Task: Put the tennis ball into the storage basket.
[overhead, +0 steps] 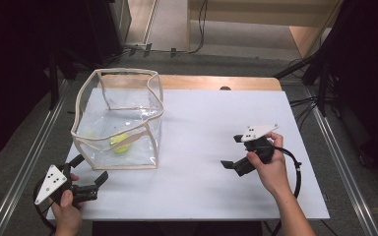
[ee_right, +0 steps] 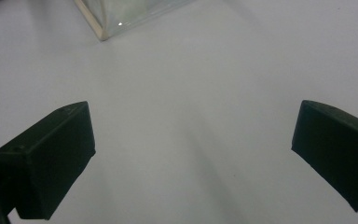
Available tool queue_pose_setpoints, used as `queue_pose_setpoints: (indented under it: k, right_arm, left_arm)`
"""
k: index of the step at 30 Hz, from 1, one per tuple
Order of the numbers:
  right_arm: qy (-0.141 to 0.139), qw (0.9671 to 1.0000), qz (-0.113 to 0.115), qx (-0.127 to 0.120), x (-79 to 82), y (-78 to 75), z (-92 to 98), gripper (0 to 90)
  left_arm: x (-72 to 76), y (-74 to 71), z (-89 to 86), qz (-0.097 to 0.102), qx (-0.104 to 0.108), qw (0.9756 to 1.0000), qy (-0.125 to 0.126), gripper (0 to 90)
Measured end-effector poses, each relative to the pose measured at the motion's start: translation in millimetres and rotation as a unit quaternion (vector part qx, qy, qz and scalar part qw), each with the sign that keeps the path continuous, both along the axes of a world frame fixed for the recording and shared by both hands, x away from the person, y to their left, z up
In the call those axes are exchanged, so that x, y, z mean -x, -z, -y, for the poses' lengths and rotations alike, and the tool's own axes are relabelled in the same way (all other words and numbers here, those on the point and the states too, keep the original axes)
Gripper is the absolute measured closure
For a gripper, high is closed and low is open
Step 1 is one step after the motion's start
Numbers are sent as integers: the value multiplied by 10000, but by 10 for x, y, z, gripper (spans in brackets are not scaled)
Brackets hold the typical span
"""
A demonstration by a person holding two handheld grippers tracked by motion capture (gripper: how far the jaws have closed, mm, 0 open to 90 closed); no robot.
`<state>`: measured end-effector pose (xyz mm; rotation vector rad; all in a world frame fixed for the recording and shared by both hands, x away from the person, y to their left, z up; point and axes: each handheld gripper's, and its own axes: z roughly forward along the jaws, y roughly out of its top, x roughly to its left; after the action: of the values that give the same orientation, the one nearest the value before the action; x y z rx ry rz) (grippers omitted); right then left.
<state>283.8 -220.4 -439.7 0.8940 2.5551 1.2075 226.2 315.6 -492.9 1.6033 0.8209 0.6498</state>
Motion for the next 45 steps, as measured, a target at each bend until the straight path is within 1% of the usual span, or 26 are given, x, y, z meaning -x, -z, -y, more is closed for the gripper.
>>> queue_pose_setpoints:
  k: [6, 8, 10, 12, 20, 25, 31, 38, 41, 45]
  right_arm:
    - [161, 9998, 74, -84, 55, 54, 110, 0]
    - [235, 9996, 76, -157, 76, 66, 148, 0]
    - [339, 9992, 128, -193, 98, 78, 193, 0]
    - [431, 9988, 117, -216, 126, 95, 233, 0]
    - [629, 9972, 188, -369, 225, 189, 406, 0]
    - [755, 9960, 184, -442, 281, 234, 492, 0]
    - [937, 9941, 207, -497, 336, 273, 580, 0]
    - [1121, 9919, 161, -575, 405, 384, 685, 0]
    - [1197, 9906, 172, -639, 436, 409, 739, 0]
    - [1303, 9879, 193, -815, 474, 442, 812, 0]
  left_arm:
    - [-1, 0, -2, -1, -6, 10000, 1, 0]
    - [-2, 0, -1, -3, 3, 10000, 2, 0]
    - [-2, 0, 0, -1, -3, 10000, -4, 0]
    - [-2, 1, 0, 0, -9, 10000, -6, 0]
    - [-1, 1, 5, -2, -15, 10000, -20, 0]
    - [0, 1, 4, -2, -18, 10000, -17, 0]
    - [0, 1, 2, 1, -15, 10000, -13, 0]
    - [2, 0, 1, 3, -8, 10000, -10, 0]
    - [3, 0, 0, 0, -13, 10000, -7, 0]
    - [3, 0, 3, 4, -14, 10000, -17, 0]
